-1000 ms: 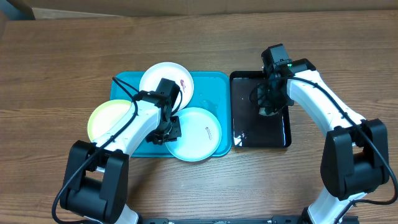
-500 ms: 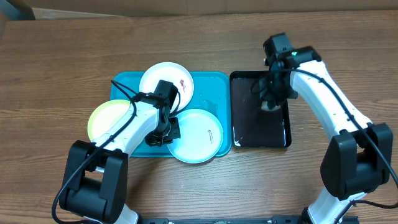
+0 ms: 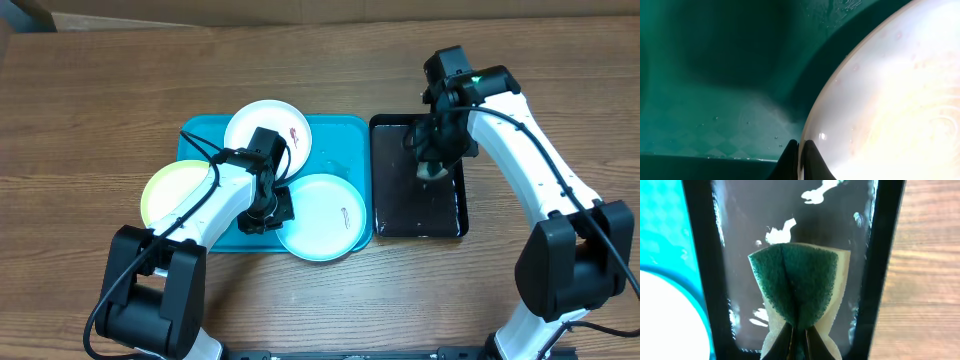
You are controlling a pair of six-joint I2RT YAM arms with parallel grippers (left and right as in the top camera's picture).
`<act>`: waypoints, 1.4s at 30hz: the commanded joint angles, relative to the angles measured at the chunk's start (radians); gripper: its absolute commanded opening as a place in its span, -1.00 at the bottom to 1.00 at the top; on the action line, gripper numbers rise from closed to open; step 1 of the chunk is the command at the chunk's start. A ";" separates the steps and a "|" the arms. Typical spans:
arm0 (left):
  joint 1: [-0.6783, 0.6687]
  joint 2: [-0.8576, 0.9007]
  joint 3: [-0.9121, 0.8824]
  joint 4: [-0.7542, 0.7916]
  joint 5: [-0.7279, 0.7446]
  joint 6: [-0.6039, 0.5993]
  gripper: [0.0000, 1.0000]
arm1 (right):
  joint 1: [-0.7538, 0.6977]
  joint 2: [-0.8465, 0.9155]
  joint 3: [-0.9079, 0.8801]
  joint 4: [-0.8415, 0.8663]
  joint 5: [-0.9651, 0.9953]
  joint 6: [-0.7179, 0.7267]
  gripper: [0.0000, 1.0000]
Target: Clean dirty plates on tray and stack at the side
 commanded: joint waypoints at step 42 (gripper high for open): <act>0.004 0.003 -0.006 0.031 0.001 -0.129 -0.92 | 0.182 -0.004 0.007 0.058 -0.316 -0.037 -0.93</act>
